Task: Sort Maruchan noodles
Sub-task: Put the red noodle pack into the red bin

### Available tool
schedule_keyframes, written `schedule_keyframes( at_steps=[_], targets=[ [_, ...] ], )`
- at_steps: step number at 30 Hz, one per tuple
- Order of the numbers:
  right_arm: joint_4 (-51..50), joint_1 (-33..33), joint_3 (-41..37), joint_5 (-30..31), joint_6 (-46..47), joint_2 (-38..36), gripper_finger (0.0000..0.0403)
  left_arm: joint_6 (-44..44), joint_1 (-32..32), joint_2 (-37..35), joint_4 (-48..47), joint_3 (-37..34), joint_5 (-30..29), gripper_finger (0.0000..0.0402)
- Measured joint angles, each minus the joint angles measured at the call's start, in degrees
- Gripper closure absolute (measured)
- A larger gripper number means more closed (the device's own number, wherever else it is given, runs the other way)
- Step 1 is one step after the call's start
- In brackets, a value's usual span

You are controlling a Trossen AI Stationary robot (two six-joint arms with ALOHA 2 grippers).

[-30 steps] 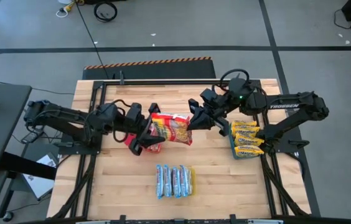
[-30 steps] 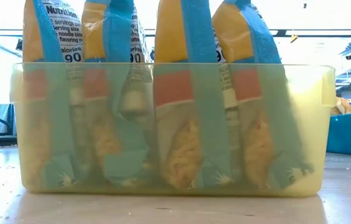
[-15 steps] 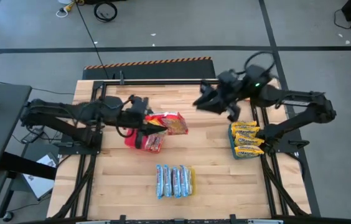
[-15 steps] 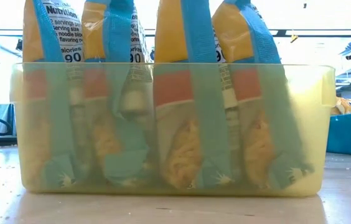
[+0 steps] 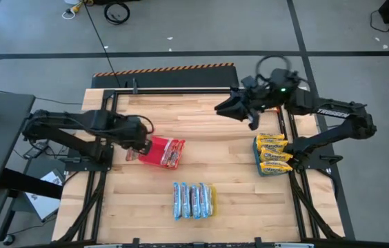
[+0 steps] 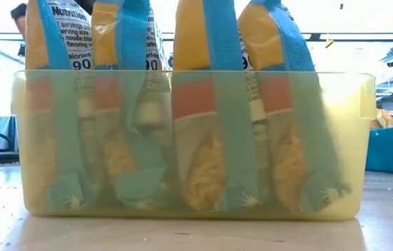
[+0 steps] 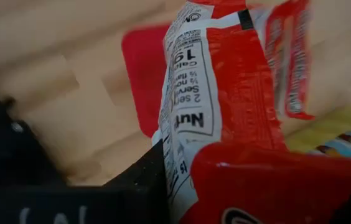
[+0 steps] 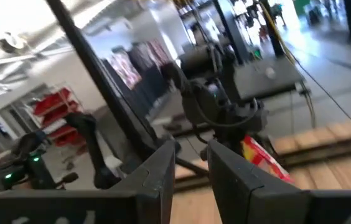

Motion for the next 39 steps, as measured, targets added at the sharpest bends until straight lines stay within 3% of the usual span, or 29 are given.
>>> schedule_keyframes(
  at_steps=[6,11,14,18,23,26,33,39],
  targets=[
    [-0.69,0.00,-0.02,0.08,0.54,3.95,0.0302,0.43,7.71,0.66,13.77,-11.94,11.17,0.0277],
    [-1.77,0.73,-0.02,0.12,1.87,7.00,0.0302,4.44,15.46,2.23,15.84,-13.21,12.54,0.0277],
    [-4.28,1.82,-0.02,1.35,2.18,9.09,0.0302,7.49,18.90,4.05,16.81,-13.14,17.05,0.0277],
    [-12.23,4.23,0.00,7.28,0.27,12.58,0.0302,10.41,19.96,8.61,17.86,-13.12,20.58,0.0277],
    [-20.92,7.96,-0.02,18.85,-13.57,19.77,0.0302,13.01,19.44,14.55,22.45,-13.12,25.16,0.0277],
    [-22.20,9.03,-0.03,22.08,-17.95,25.38,0.0302,13.72,19.46,17.54,23.14,-13.12,26.15,0.0277],
    [-16.20,10.60,-0.04,25.27,-19.09,38.00,0.0302,13.70,19.37,22.28,22.43,-13.12,29.32,0.0277],
    [-1.84,11.74,-0.04,25.42,-20.58,45.49,0.0302,13.40,19.11,24.95,24.66,-13.12,29.98,0.0271]
  ],
)
